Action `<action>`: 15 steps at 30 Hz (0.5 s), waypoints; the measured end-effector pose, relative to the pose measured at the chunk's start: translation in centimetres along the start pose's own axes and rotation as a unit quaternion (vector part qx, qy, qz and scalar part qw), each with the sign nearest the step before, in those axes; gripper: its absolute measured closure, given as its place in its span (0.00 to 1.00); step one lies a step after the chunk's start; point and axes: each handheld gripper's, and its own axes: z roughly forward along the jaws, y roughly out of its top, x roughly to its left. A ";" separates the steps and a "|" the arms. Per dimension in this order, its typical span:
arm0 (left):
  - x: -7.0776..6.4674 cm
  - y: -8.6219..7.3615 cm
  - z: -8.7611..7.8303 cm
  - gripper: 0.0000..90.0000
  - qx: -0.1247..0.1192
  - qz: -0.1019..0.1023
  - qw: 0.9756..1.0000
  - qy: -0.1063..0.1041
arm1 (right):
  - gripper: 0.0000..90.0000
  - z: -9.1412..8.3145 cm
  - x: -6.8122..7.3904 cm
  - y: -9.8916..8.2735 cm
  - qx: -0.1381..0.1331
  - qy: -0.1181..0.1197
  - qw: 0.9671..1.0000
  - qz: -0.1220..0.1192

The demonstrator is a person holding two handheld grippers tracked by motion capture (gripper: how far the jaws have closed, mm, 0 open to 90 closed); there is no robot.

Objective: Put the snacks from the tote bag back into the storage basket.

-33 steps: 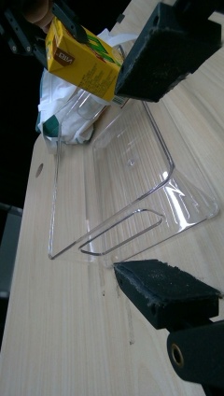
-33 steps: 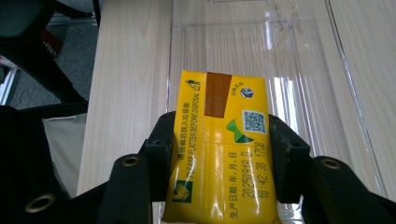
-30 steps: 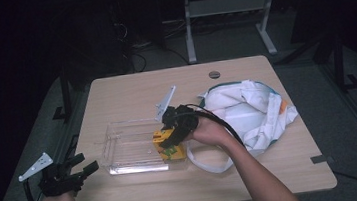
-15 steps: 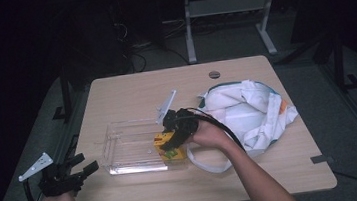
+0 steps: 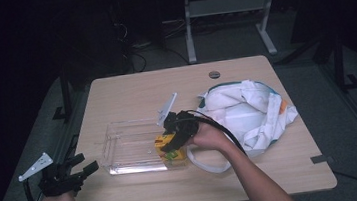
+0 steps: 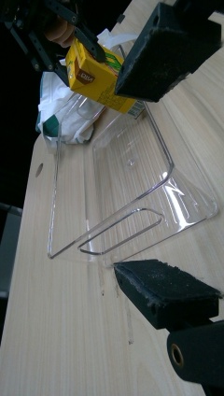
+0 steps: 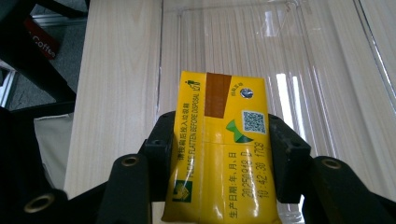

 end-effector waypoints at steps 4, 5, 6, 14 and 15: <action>0.0 0.0 0.0 0.14 -0.001 -0.001 1.000 0.000 | 0.57 0.2 0.0 -0.2 0.000 0.000 1.000 0.001; 0.0 0.0 0.0 0.14 -0.001 0.000 1.000 0.000 | 0.57 0.2 0.0 -0.2 0.000 0.000 1.000 0.000; 0.0 0.0 0.0 0.14 -0.001 -0.001 1.000 0.000 | 0.57 0.2 0.0 -0.2 -0.001 0.000 1.000 0.000; 0.0 0.0 0.0 0.14 -0.001 -0.001 1.000 0.000 | 0.57 0.3 -0.1 -0.5 -0.003 0.002 1.000 0.003; 0.0 0.0 0.0 0.14 -0.002 -0.001 1.000 0.000 | 0.57 0.3 -0.1 -0.5 -0.003 0.002 1.000 0.003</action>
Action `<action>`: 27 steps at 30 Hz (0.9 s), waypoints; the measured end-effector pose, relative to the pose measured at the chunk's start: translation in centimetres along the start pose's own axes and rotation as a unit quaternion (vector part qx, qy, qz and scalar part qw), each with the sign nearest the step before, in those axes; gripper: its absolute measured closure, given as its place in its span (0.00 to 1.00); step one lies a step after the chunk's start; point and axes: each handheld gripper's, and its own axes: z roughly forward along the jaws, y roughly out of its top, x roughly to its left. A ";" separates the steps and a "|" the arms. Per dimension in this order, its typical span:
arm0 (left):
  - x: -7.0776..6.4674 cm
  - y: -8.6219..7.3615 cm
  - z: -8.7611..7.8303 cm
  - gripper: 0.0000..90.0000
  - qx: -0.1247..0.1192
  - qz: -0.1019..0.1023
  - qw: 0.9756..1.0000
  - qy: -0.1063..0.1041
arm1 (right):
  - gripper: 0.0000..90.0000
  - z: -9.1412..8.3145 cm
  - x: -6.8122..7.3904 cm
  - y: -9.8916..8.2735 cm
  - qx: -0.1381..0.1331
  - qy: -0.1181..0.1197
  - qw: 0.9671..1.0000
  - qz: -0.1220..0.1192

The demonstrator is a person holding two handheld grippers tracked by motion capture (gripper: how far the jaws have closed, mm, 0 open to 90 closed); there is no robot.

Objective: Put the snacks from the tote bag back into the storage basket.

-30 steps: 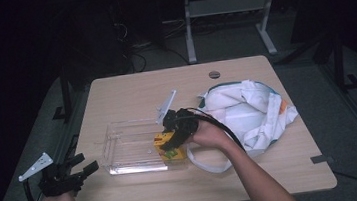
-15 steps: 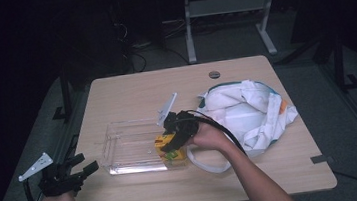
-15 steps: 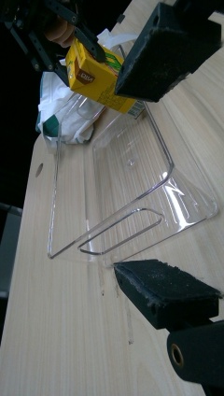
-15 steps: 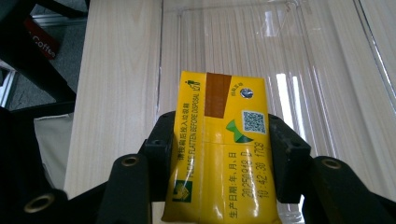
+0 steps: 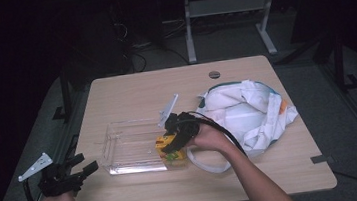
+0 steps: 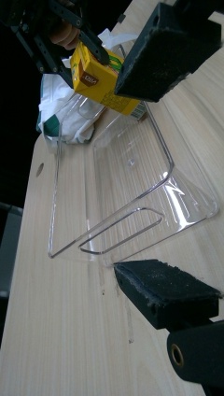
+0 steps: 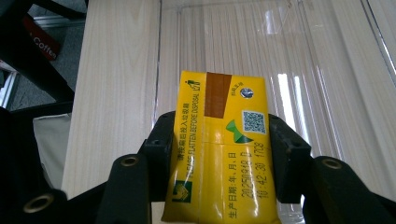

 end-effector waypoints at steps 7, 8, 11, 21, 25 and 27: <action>0.0 0.0 0.0 0.14 0.000 0.001 1.000 0.000 | 0.57 0.0 0.0 -0.2 -0.003 0.000 1.000 0.001; 0.0 0.0 0.0 0.14 0.000 0.001 1.000 0.000 | 0.57 0.0 0.0 -0.2 -0.003 0.000 1.000 0.001; 0.0 0.0 0.0 0.14 -0.001 0.000 1.000 0.000 | 0.57 -0.1 0.0 -0.2 -0.003 0.000 1.000 0.001; 0.0 0.0 0.0 0.14 0.000 0.001 1.000 0.000 | 0.56 -0.1 0.0 -0.4 -0.002 0.003 1.000 0.000; 0.0 0.0 0.0 0.14 0.000 0.001 1.000 0.000 | 0.56 -0.2 0.0 -0.5 -0.002 0.004 1.000 0.002; 0.0 0.0 0.0 0.14 0.000 0.000 1.000 0.000 | 0.56 -0.2 0.0 -0.6 -0.003 0.004 1.000 0.001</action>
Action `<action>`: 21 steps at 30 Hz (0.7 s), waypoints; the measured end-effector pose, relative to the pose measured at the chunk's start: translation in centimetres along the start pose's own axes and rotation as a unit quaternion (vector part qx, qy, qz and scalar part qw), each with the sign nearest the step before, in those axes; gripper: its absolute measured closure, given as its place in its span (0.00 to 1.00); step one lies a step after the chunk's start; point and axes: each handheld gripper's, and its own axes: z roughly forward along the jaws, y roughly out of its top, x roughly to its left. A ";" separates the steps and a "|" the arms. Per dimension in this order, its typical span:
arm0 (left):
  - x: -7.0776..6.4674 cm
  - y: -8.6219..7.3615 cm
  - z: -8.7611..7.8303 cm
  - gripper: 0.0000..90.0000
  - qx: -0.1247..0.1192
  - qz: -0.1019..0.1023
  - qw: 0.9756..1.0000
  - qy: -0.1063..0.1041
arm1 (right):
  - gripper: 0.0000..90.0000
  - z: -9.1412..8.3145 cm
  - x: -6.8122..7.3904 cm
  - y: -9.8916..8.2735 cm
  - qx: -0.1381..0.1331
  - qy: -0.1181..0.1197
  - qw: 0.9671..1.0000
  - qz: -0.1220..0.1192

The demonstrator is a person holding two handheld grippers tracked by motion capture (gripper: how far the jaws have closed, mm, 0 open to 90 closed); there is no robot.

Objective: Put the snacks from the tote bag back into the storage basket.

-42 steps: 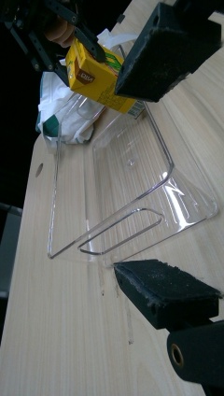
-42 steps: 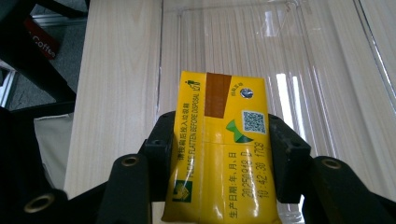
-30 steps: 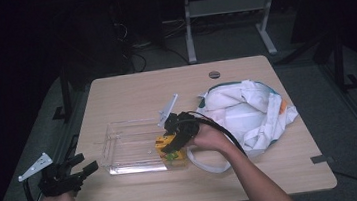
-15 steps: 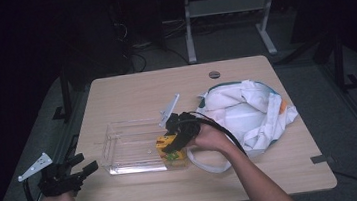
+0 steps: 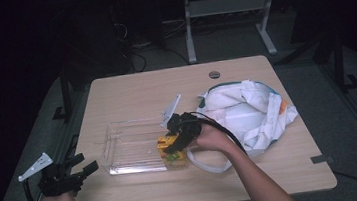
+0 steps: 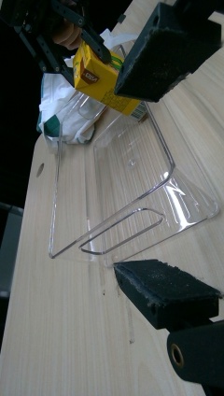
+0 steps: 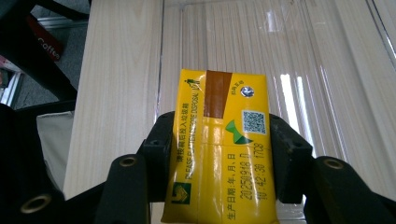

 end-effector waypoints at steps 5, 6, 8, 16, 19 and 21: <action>-0.1 0.0 0.1 0.14 0.002 0.001 1.000 -0.001 | 0.55 -0.1 0.1 -0.2 0.001 0.002 1.000 0.003; 0.0 0.0 0.1 0.14 0.002 0.001 1.000 -0.001 | 0.55 -0.1 0.1 -0.2 0.001 0.001 1.000 0.003; 0.0 0.0 0.1 0.14 0.004 0.002 1.000 0.000 | 0.55 -0.1 0.0 -0.4 0.001 0.003 1.000 0.005; -0.1 0.0 0.2 0.14 0.004 0.001 1.000 -0.001 | 0.55 -0.2 0.1 -1.0 0.001 0.001 1.000 0.006; -0.1 0.0 0.2 0.14 0.005 0.002 1.000 -0.001 | 0.55 -0.3 0.3 -1.1 0.000 0.001 1.000 0.005; -0.1 0.0 0.1 0.14 0.004 0.002 1.000 0.000 | 0.55 -0.3 0.3 -1.1 0.000 0.001 1.000 0.003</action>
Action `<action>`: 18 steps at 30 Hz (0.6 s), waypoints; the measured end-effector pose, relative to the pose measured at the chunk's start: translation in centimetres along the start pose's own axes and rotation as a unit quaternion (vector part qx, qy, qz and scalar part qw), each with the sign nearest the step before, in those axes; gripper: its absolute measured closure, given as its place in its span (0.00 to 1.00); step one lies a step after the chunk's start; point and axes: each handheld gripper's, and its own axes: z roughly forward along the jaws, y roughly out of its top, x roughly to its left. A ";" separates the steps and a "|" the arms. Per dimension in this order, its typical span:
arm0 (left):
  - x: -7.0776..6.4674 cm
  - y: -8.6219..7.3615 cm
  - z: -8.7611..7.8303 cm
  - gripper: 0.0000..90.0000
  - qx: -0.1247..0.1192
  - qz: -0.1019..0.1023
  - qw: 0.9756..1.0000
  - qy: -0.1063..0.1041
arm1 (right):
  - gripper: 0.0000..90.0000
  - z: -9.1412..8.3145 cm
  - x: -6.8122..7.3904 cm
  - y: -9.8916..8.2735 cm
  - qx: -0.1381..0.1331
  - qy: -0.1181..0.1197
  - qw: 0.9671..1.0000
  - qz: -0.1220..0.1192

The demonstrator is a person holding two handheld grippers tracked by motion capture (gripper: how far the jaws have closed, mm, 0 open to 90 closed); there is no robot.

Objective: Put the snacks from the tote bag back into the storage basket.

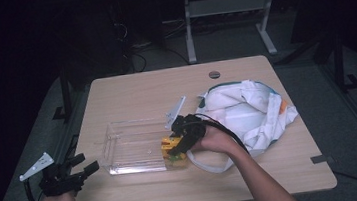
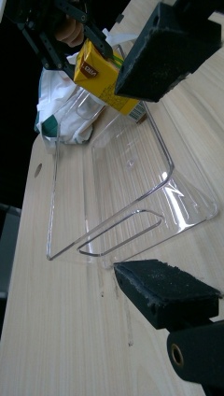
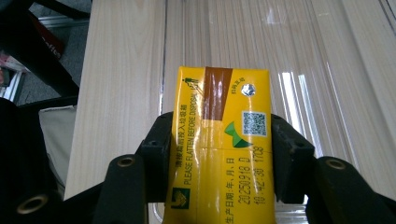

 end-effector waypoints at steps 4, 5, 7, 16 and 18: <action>0.0 0.0 0.0 0.14 0.000 0.000 1.000 0.000 | 0.54 0.0 0.1 0.0 0.000 0.001 1.000 0.000; 0.0 0.0 0.0 0.14 0.001 0.001 1.000 0.000 | 0.54 0.0 0.2 0.0 0.000 0.002 1.000 0.000; 0.0 0.0 0.0 0.14 0.002 0.002 1.000 -0.001 | 0.53 0.0 0.2 0.0 -0.001 0.005 1.000 0.000; 0.0 0.0 0.1 0.14 0.002 -0.002 1.000 0.002 | 0.51 0.0 0.4 -0.2 -0.005 0.016 1.000 0.005; 0.0 0.0 0.1 0.14 0.004 -0.001 1.000 0.002 | 0.51 0.0 0.4 -0.2 -0.005 0.017 1.000 0.004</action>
